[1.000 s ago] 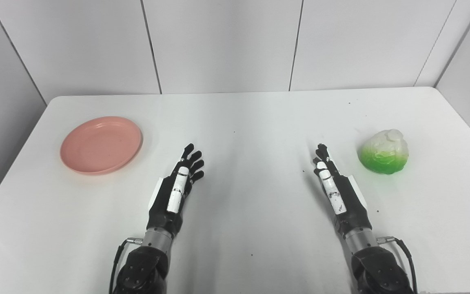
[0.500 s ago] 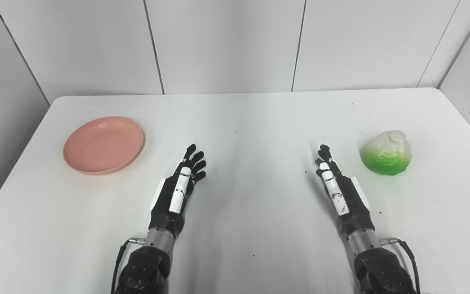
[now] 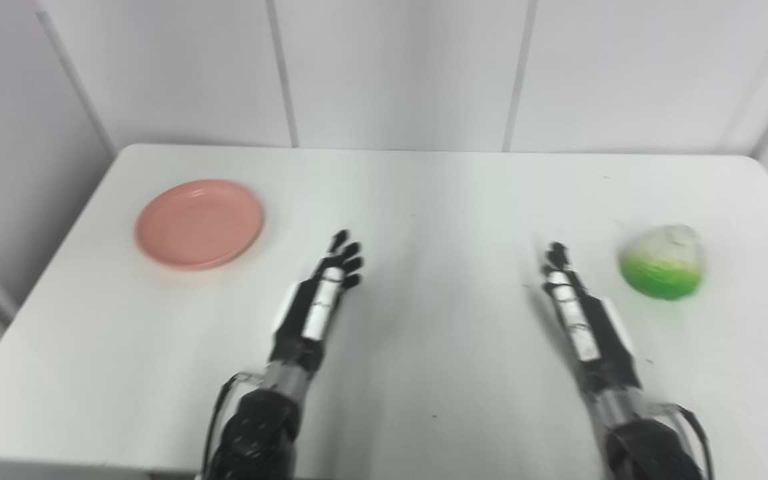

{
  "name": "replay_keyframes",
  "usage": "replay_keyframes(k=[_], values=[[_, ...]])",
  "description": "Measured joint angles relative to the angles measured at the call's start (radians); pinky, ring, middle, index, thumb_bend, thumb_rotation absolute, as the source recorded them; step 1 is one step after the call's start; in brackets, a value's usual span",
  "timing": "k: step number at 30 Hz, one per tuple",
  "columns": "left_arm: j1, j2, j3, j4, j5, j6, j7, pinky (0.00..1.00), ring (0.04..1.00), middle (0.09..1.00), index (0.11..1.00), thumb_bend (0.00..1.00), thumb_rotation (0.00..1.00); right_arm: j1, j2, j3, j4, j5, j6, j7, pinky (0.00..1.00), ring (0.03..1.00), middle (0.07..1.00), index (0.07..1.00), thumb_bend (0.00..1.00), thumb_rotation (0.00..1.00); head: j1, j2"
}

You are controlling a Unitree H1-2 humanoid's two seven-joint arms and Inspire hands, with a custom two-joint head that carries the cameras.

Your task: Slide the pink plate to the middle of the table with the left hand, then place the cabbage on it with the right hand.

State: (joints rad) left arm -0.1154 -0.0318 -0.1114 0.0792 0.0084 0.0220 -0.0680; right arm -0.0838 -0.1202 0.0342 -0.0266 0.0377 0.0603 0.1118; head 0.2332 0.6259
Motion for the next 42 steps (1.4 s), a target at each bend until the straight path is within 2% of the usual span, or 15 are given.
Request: replay_keyframes(k=[1, 3, 12, 24, 29, 33, 37, 42], values=[[-0.006, -0.01, 0.0, 0.01, 0.007, -0.001, 0.012, 0.89, 0.909, 0.934, 0.938, 0.43, 1.0, 0.0, -0.004, -0.005, 0.007, 0.007, -0.005, 0.007, 1.0, 0.993, 1.0, 1.0, 0.31, 1.0, 0.0, 0.0], [-0.013, -0.029, 0.0, 0.023, 0.025, -0.007, 0.036, 0.88, 0.908, 0.932, 0.937, 0.42, 1.0, 0.0, -0.009, -0.008, 0.011, 0.016, -0.019, 0.014, 1.0, 0.996, 1.0, 1.0, 0.3, 1.0, 0.041, -0.031], [-0.045, -0.048, -0.01, 0.071, 0.064, -0.022, 0.063, 0.89, 0.919, 0.938, 0.942, 0.42, 1.0, 0.0, -0.01, -0.01, 0.016, 0.022, -0.034, 0.015, 1.0, 0.999, 1.0, 1.0, 0.27, 1.0, 0.048, -0.06], [-0.057, -0.054, 0.008, 0.082, 0.022, -0.03, 0.053, 0.91, 0.932, 0.954, 0.957, 0.41, 1.0, -0.002, 0.001, -0.008, 0.016, 0.012, -0.033, 0.012, 1.0, 1.0, 1.0, 1.0, 0.25, 1.0, 0.067, -0.058], [-0.057, -0.054, 0.015, 0.062, 0.01, -0.017, 0.052, 0.92, 0.937, 0.959, 0.955, 0.43, 1.0, -0.004, 0.007, -0.008, 0.016, 0.011, -0.033, 0.01, 1.0, 1.0, 1.0, 1.0, 0.25, 1.0, 0.078, -0.06], [-0.057, -0.054, 0.017, 0.031, -0.002, 0.019, 0.052, 0.93, 0.951, 0.97, 0.962, 0.44, 1.0, -0.008, 0.008, -0.008, 0.017, 0.015, -0.033, 0.011, 1.0, 1.0, 1.0, 1.0, 0.26, 1.0, 0.084, -0.061], [-0.067, -0.055, 0.02, -0.029, -0.002, 0.065, 0.052, 0.92, 0.945, 0.957, 0.958, 0.41, 1.0, -0.014, 0.009, -0.007, 0.021, 0.016, -0.033, 0.012, 1.0, 1.0, 1.0, 1.0, 0.26, 1.0, 0.089, -0.063], [-0.159, -0.054, 0.072, -0.111, -0.024, 0.098, 0.055, 0.97, 0.949, 0.972, 0.969, 0.45, 1.0, -0.021, 0.008, -0.006, 0.029, 0.007, -0.034, 0.013, 1.0, 1.0, 1.0, 1.0, 0.27, 1.0, 0.101, -0.066]])
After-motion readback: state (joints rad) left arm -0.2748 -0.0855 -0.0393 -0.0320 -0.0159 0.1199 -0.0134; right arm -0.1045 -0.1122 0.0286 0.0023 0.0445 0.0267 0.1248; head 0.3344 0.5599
